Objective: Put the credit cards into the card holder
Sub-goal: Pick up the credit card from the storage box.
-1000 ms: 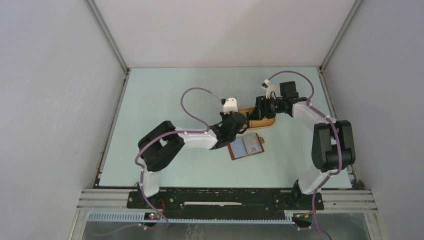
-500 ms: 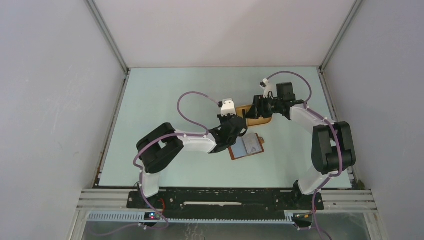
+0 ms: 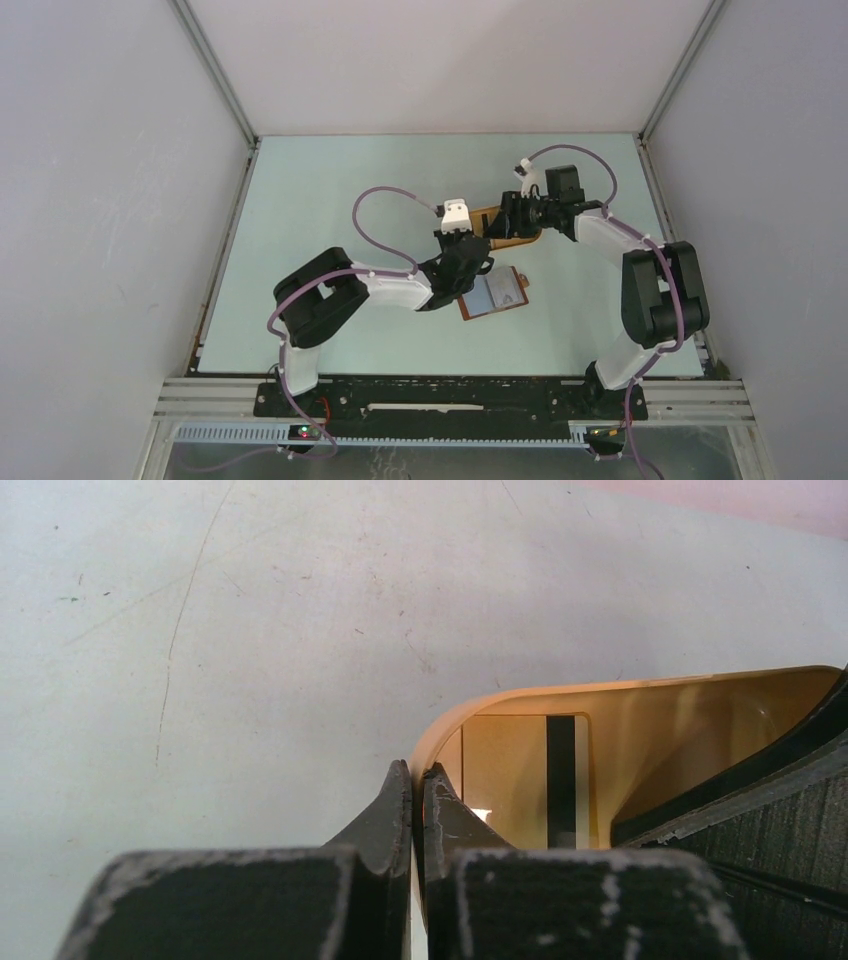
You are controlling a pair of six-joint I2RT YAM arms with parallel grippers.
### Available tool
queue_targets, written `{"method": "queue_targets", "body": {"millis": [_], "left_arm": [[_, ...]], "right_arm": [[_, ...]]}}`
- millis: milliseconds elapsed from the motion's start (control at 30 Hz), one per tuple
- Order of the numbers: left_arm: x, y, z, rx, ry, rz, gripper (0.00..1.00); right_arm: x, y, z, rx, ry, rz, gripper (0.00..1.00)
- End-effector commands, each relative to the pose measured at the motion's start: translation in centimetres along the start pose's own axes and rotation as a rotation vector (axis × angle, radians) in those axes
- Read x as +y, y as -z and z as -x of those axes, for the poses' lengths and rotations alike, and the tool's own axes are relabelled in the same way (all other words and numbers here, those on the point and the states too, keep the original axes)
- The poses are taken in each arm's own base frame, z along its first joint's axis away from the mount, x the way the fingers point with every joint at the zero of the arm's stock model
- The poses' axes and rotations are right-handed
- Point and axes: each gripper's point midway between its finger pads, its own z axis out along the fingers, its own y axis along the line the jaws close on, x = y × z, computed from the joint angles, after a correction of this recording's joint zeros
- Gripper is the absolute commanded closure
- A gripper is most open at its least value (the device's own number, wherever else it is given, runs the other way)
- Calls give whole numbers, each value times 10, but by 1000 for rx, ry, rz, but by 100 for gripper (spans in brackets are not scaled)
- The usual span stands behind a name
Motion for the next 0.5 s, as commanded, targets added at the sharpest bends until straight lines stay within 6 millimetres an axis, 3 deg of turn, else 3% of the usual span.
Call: {"method": "queue_targets", "body": {"millis": [0,467], "left_arm": [[-17,13,61,-143,211,-29,100],[-30,19,60,-136,242,-101,100]], "right_arm": [[-3,-7,-3,11,-70,-9,34],[19,-13,-3,24,-133,114,34]]}}
